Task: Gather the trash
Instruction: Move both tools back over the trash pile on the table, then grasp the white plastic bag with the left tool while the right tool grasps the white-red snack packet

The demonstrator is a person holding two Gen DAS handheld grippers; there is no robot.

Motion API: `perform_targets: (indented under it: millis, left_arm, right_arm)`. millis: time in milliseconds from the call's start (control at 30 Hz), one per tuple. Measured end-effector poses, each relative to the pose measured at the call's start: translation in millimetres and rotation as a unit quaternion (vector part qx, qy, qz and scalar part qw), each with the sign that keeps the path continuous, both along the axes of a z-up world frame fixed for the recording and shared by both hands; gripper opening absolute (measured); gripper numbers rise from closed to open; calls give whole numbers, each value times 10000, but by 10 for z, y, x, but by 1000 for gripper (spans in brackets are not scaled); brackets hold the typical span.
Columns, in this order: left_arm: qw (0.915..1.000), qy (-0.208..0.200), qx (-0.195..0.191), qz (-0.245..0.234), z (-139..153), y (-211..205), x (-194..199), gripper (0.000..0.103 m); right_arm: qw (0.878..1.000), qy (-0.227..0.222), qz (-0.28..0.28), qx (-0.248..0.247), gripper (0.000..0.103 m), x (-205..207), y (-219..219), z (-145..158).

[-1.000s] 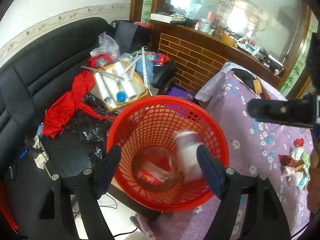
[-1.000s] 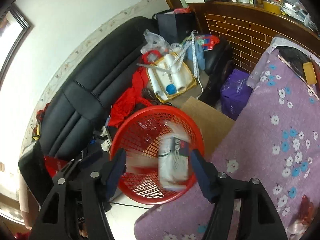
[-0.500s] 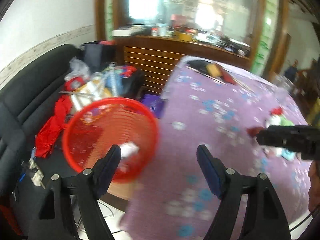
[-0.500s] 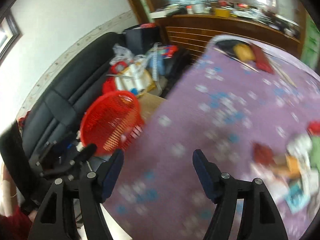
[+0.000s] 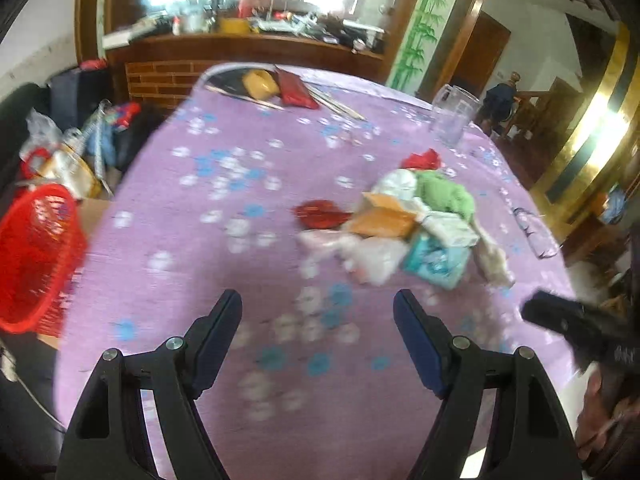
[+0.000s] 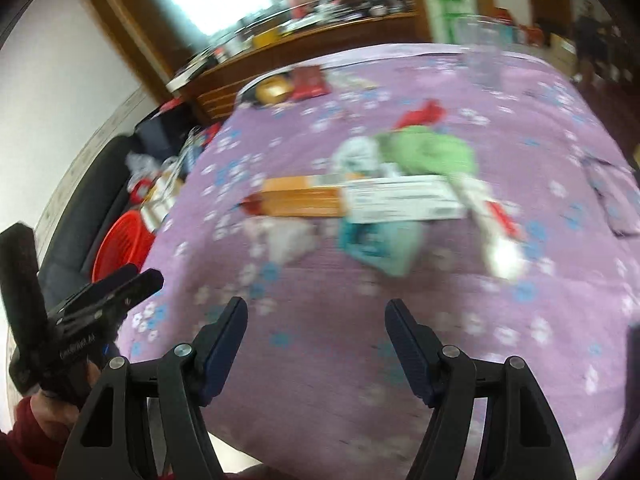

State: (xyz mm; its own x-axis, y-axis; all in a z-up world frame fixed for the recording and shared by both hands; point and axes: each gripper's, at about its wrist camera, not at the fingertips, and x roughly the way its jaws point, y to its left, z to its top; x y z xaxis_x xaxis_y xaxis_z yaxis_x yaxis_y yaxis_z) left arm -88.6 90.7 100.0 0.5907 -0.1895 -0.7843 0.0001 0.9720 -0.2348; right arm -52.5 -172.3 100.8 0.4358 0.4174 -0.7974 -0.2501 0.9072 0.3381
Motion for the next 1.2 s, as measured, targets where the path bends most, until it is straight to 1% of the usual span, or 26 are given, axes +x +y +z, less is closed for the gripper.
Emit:
perform_targets:
  millis: [67, 133, 267, 300, 400, 467, 567, 667, 767, 900, 1000, 1200]
  left_arm:
    - [9996, 211, -129, 110, -74, -86, 173, 77]
    - [9982, 418, -385, 174, -179, -158, 348, 77]
    - [9946, 801, -562, 348, -410, -270, 691, 76]
    - [9937, 892, -533, 416, -472, -293, 761, 72]
    - [9912, 1063, -556, 558, -603, -311, 915, 67]
    - [9909, 1094, -511, 594, -648, -323, 993, 67]
    - [9915, 1122, -334, 560, -727, -385, 1127, 67]
    - [9933, 1069, -189, 394, -757, -441, 1214, 67]
    - [9949, 985, -78, 209, -750, -475, 1217, 67]
    - [9968, 798, 71, -81, -722, -489, 1108, 56]
    - [9968, 765, -18, -210, -696, -429, 983, 53]
    - [9950, 851, -111, -507, -661, -307, 614, 53]
  right_arm:
    - [9998, -35, -194, -12, 76, -43, -233, 29]
    - [9992, -51, -404, -34, 76, -85, -458, 43]
    - [9969, -79, -778, 43, 76, -182, -879, 94]
    - [9961, -88, -870, 65, 76, -210, -975, 108]
    - [9938, -135, -1098, 107, 76, -257, -1207, 157]
    - [9921, -217, -1229, 116, 76, -293, -1349, 206]
    - [9901, -264, -1373, 127, 76, -316, -1480, 244]
    - [9883, -231, -1494, 182, 76, -264, -1553, 240]
    - [9886, -166, -1483, 180, 76, -189, -1544, 195]
    - [9908, -78, -1349, 43, 76, 1, -1421, 63]
    - [9922, 39, -1242, -65, 76, 146, -1311, -68]
    - [9945, 144, -1008, -224, 76, 382, -1116, -256]
